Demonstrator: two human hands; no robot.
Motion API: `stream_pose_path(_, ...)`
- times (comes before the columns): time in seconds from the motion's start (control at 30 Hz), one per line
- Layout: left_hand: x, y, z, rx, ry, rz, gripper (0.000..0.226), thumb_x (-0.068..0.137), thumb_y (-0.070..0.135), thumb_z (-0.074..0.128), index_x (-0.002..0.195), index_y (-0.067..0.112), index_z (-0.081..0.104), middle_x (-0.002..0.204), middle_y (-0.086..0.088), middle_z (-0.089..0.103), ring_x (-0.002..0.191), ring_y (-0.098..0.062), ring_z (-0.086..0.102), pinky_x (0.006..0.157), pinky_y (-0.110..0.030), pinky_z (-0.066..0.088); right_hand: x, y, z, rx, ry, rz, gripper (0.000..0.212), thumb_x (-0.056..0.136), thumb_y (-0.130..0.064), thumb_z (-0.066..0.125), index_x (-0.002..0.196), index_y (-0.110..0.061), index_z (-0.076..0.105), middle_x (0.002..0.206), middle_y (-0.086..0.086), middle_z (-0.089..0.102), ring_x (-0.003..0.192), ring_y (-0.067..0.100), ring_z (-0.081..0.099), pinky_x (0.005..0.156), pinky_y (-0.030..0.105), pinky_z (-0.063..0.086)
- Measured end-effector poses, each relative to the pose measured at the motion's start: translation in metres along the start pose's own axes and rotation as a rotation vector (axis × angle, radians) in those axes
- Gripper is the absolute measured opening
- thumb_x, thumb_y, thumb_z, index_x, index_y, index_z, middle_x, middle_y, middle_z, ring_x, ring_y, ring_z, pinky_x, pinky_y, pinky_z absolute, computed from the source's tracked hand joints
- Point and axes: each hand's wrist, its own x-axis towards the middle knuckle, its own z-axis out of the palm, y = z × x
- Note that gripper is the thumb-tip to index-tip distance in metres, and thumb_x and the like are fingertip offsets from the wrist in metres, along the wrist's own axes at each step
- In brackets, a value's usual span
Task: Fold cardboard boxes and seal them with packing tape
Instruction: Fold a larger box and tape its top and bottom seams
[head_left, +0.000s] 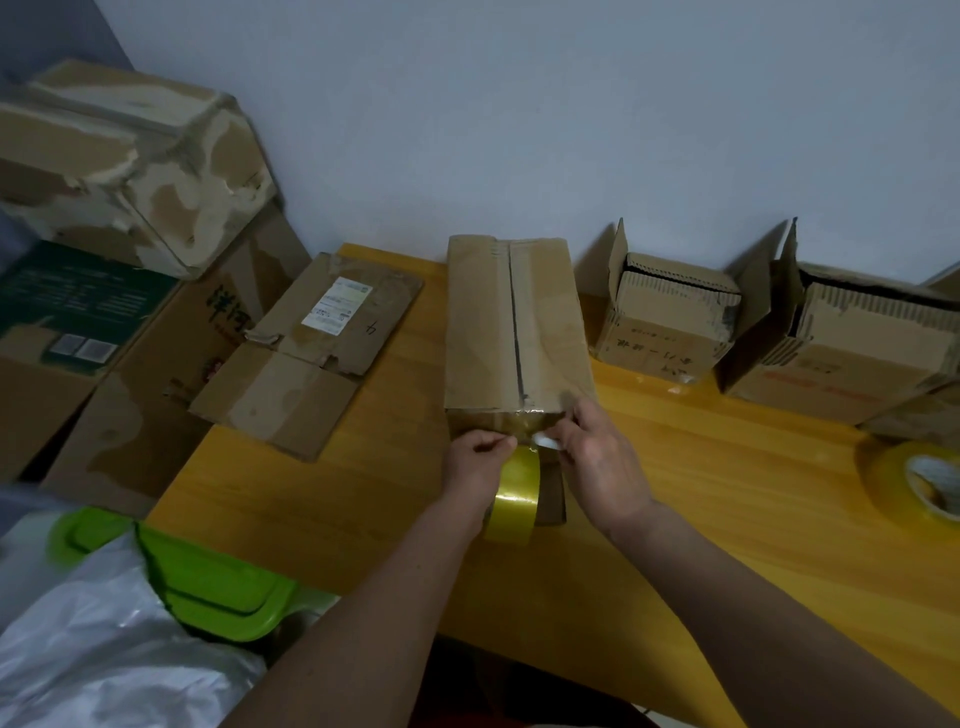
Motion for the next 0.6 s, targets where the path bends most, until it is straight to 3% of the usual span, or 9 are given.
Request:
stream_pose_path(0.1,-0.001,0.001,0.003,0.024,-0.015,-0.01,0.005,0.091,0.023,0.067,0.09,0.018,0.068,0.091,0.003,0.064,0.086,-0.014,0.056,0.074,-0.026,0.045,-0.001,0.002,0.001,-0.005,0.003,0.024,0.014,0.075,0.004,0.074,0.079,-0.005,0.064,0.089,0.006,0.05,0.08,0.023,0.053,0.055,0.03,0.046)
stream_pose_path(0.3,0.001,0.0,0.003,0.035,-0.025,-0.043,0.007,0.087,0.022,0.071,0.082,0.022,0.066,0.096,-0.001,0.066,0.098,-0.023,0.061,0.091,-0.043,0.054,-0.004,0.011,0.004,0.067,-0.004,0.066,0.01,0.078,0.002,0.07,0.084,-0.004,0.065,0.093,0.007,0.052,0.081,0.022,0.054,0.06,0.034,0.049)
stream_pose_path(0.47,0.003,-0.003,0.0,0.092,-0.015,-0.059,0.013,0.084,0.027,0.074,0.083,0.022,0.062,0.102,-0.002,0.062,0.094,-0.019,0.057,0.078,-0.032,0.048,-0.017,0.031,0.002,0.103,-0.007,0.136,0.011,0.077,0.003,0.07,0.082,-0.005,0.063,0.088,0.004,0.049,0.077,0.018,0.048,0.058,0.029,0.043)
stream_pose_path(0.6,0.004,-0.005,0.0,0.105,-0.018,-0.056,0.016,0.08,0.029,0.077,0.083,0.022,0.063,0.106,-0.004,0.065,0.099,-0.021,0.06,0.079,-0.032,0.048,-0.027,0.045,0.012,0.209,-0.038,0.241,0.008,0.084,-0.002,0.067,0.091,-0.006,0.066,0.091,0.003,0.052,0.081,0.019,0.052,0.064,0.027,0.041)
